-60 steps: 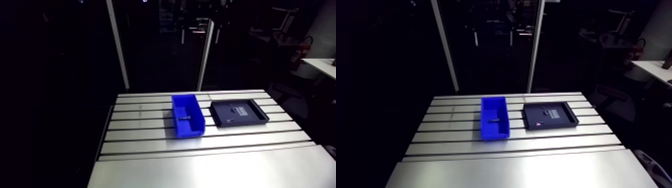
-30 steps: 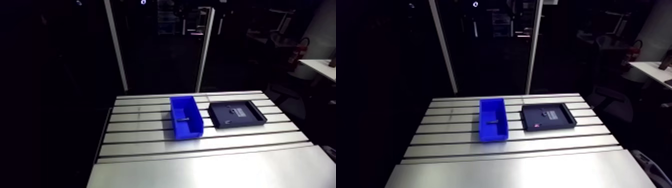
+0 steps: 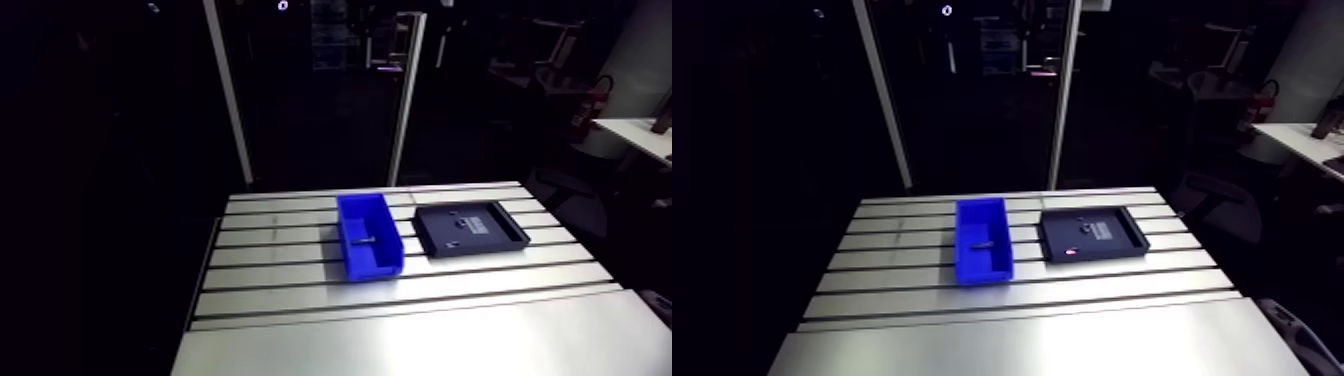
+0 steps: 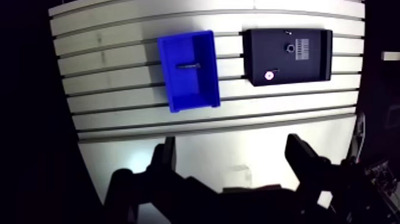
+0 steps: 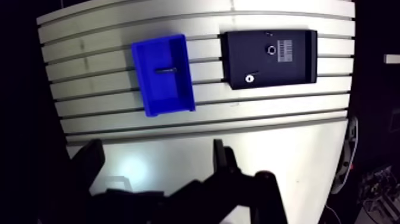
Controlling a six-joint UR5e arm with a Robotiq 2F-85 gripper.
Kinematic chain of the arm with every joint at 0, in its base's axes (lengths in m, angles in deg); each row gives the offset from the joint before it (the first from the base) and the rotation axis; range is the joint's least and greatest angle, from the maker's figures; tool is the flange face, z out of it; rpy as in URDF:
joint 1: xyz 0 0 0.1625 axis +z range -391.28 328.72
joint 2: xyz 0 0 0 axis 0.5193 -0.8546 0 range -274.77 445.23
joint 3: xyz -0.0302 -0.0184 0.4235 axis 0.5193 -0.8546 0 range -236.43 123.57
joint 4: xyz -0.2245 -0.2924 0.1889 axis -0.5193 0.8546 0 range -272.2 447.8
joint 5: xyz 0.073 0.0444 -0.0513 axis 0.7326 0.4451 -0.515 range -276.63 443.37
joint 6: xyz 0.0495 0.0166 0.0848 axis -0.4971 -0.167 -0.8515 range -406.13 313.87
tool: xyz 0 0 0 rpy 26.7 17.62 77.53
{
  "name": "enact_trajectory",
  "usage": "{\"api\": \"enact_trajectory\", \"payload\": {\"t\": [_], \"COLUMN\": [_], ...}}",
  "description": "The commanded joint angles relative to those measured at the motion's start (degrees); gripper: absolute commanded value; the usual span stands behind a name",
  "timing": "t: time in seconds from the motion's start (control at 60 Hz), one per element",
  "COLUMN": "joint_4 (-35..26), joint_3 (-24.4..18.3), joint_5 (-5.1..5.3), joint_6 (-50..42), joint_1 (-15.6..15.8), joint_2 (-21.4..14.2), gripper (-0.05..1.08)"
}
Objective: Pick up the M10 bolt from the tray and put it into the blue bin.
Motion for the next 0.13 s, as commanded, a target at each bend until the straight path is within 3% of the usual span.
{"api": "enact_trajectory", "payload": {"t": [0.017,0.133], "joint_4": [0.02,-0.06], "joint_3": [0.02,0.28], "joint_5": [0.08,0.08], "joint_6": [0.02,0.02], "joint_1": [-0.15,-0.24], "joint_2": [-0.03,-0.03], "gripper": [0.0,0.0]}}
